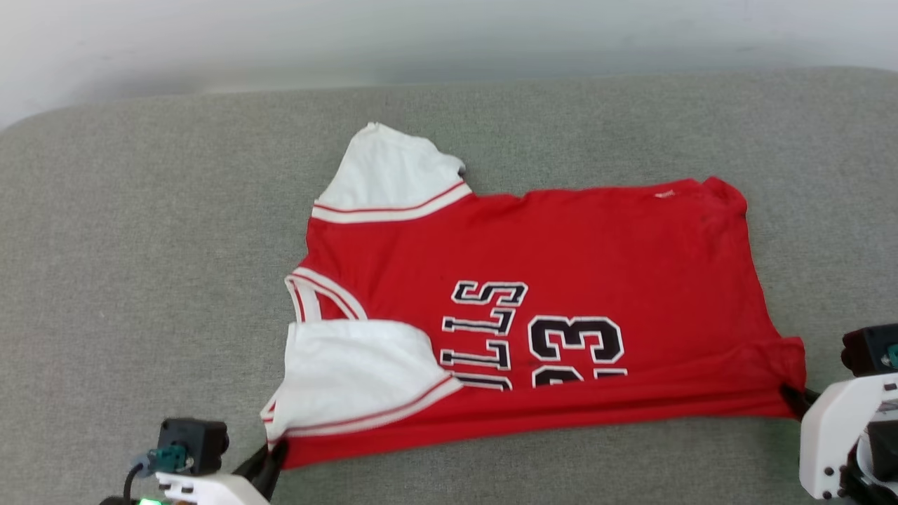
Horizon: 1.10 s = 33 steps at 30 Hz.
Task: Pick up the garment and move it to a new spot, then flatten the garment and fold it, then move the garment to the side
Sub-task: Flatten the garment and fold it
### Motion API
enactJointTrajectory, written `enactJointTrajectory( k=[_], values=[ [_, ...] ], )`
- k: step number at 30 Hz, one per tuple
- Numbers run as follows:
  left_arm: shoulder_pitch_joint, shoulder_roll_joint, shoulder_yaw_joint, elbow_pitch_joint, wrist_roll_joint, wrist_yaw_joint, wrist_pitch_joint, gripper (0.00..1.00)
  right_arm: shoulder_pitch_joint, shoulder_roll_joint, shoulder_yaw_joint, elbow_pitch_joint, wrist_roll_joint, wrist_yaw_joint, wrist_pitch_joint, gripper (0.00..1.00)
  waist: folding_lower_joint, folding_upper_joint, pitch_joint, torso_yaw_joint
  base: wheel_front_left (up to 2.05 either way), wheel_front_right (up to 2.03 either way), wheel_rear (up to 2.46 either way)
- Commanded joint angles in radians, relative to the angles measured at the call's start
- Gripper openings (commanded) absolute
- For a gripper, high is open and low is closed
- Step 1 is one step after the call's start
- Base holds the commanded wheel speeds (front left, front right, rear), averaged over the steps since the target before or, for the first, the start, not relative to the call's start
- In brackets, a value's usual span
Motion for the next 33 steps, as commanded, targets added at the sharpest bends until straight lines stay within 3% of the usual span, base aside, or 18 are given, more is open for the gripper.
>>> enactJointTrajectory(
  k=[1, 7, 16, 17, 18, 19, 27, 33],
  values=[
    [0.024, 0.018, 0.004, -0.001, -0.001, 0.009, 0.008, 0.0, 0.026, -0.017, -0.017, -0.015, 0.005, -0.002, 0.012, 0.0, -0.0001, 0.0, -0.015, -0.007, 0.0, 0.0, 0.0],
    [0.088, 0.034, -0.015, -0.015, -0.016, 0.011, 0.021, 0.0, 0.109, -0.028, -0.067, -0.103, 0.009, -0.003, 0.084, 0.0, -0.0001, 0.0, -0.024, -0.01, 0.0, 0.0, 0.0],
    [0.06, -0.018, -0.063, 0.053, -0.016, -0.023, 0.018, 0.0, 0.147, 0.008, -0.056, -0.109, 0.013, -0.002, 0.115, 0.0, -0.0001, 0.0, -0.011, -0.014, 0.0, 0.0, 0.0],
    [0.053, -0.024, -0.066, 0.063, -0.014, -0.028, 0.016, 0.21, 0.142, 0.008, -0.05, -0.101, 0.011, -0.002, 0.111, 0.0, -0.0001, 0.0, -0.008, -0.014, 0.0, 0.0, 0.0],
    [0.047, -0.028, -0.068, 0.071, -0.011, -0.033, 0.012, 0.55, 0.135, 0.009, -0.046, -0.096, 0.009, -0.002, 0.104, 0.82, -0.0001, 0.0, -0.006, -0.015, 0.0, 0.0, 0.0],
    [0.041, -0.031, -0.07, 0.078, -0.009, -0.037, 0.009, 1.0, 0.127, 0.013, -0.047, -0.091, 0.009, -0.002, 0.093, 1.0, -0.0001, 0.0, -0.005, -0.015, 0.0, 0.0, 0.0],
    [0.001, -0.049, -0.026, 0.084, -0.017, -0.059, -0.074, 1.0, 0.077, 0.007, -0.027, -0.105, 0.033, -0.002, -0.006, 1.0, -0.0001, 0.0, -0.019, -0.021, 0.0, 0.0, 0.0],
    [-0.041, -0.057, 0.035, 0.057, 0.034, -0.07, -0.242, 1.0, 0.033, -0.005, -0.018, -0.156, 0.037, -0.002, -0.128, 1.0, -0.0001, 0.0, -0.048, -0.035, 0.0, 0.0, 0.0]
  ],
)
